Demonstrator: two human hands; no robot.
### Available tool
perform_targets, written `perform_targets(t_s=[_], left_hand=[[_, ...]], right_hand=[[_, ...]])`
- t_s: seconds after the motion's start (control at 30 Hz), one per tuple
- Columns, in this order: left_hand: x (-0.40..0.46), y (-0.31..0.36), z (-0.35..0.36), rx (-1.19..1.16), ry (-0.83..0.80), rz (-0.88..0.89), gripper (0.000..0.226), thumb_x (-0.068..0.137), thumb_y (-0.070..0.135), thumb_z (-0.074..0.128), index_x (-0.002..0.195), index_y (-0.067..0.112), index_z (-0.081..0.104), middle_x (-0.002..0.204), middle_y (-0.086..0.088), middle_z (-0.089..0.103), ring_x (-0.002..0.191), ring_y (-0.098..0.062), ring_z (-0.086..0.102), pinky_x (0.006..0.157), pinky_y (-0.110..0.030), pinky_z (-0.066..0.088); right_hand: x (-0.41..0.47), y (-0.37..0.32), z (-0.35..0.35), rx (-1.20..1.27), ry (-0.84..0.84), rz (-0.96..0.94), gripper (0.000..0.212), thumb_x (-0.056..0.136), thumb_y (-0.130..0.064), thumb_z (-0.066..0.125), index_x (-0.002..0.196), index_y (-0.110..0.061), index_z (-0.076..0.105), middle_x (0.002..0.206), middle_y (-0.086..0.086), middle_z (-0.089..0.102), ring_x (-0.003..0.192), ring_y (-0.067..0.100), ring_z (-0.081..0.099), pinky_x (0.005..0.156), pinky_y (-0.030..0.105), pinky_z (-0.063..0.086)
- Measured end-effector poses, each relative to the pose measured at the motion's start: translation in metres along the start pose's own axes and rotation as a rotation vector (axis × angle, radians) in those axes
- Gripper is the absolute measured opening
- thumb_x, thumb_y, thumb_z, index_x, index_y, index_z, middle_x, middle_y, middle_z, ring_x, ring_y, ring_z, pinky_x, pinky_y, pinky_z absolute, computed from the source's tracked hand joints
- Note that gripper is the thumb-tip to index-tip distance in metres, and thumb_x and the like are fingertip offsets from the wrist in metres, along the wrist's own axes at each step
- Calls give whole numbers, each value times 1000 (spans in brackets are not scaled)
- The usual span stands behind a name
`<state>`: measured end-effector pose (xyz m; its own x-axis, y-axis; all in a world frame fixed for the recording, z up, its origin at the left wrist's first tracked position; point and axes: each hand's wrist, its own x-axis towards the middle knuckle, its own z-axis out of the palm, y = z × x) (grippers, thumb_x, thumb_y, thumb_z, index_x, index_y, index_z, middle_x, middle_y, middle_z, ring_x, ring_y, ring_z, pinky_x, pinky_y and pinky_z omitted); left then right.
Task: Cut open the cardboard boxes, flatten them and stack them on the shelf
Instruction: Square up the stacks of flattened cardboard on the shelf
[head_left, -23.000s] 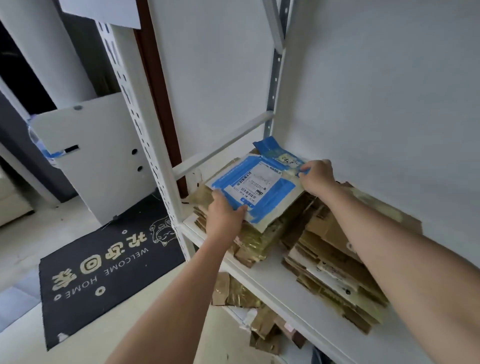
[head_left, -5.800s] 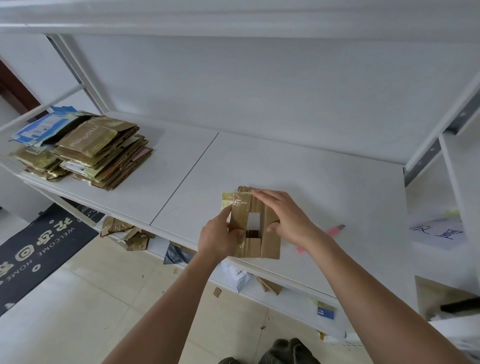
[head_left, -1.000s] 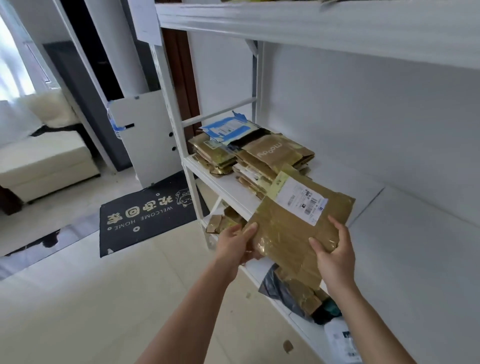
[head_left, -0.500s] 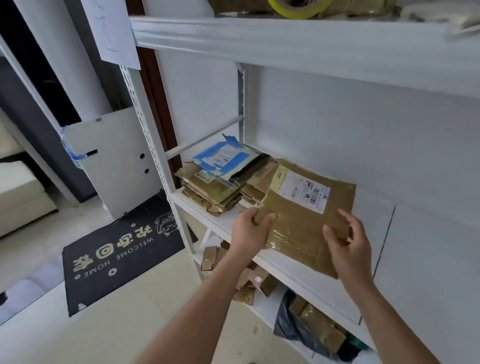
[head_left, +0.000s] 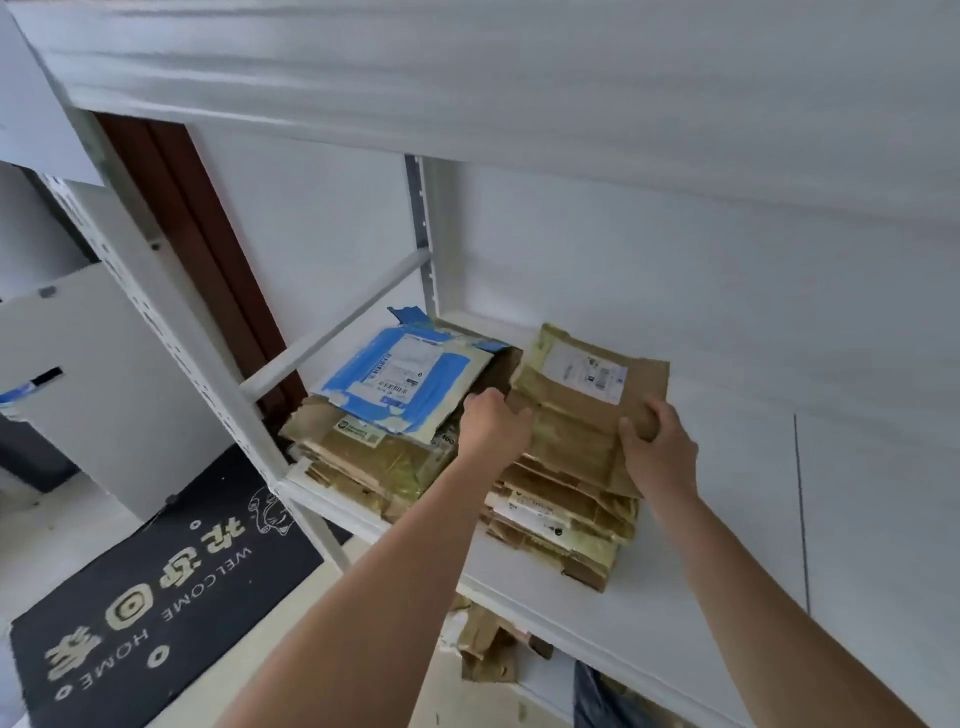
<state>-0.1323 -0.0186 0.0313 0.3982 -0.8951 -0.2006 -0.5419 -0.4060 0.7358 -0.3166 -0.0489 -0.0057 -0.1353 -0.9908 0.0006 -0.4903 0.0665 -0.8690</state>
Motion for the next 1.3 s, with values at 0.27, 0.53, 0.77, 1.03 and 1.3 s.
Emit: perform_targets(t_s=[0.27, 0.53, 0.77, 1.03, 1.3], left_hand=[[15, -25, 2, -11, -177, 26, 31, 92, 21, 58, 121, 15, 50, 113, -7, 60, 86, -20, 60, 68, -33, 51], [19, -40, -1, 35, -314, 110, 95, 86, 8, 49, 144, 63, -2, 130, -11, 35, 78, -24, 59, 54, -30, 46], [22, -48, 30, 632, -122, 547, 90, 87, -1, 54, 156, 32, 6, 161, -6, -20, 149, -34, -18, 121, -45, -7], [53, -61, 52, 491, -276, 732, 78, 88, 15, 49, 157, 17, 13, 166, 4, 3, 151, -9, -5, 120, -26, -9], [61, -78, 64, 645, -189, 691, 81, 94, 40, 29, 155, 9, -14, 161, -8, -25, 148, -19, -25, 120, -36, -17]], right_hand=[[-26, 6, 12, 110, 104, 107, 57, 94, -25, 64, 146, -20, 41, 120, -6, 59, 97, 10, 57, 77, 17, 43], [-55, 11, 29, 67, 162, 111, 68, 94, -14, 63, 153, -26, 30, 135, -4, 48, 111, 8, 56, 91, 13, 43], [-51, 38, 53, -560, 87, 92, 58, 97, -37, 46, 147, -12, 30, 164, 2, 12, 151, 26, 3, 119, 51, 17], [-26, 49, 66, -554, 34, 20, 55, 104, -42, 20, 155, -26, 7, 165, -4, 1, 152, 22, 6, 120, 54, 14], [-6, 54, 62, -499, -132, -21, 56, 103, -52, 22, 155, -41, 3, 164, -15, -11, 152, 14, -6, 123, 50, 9]])
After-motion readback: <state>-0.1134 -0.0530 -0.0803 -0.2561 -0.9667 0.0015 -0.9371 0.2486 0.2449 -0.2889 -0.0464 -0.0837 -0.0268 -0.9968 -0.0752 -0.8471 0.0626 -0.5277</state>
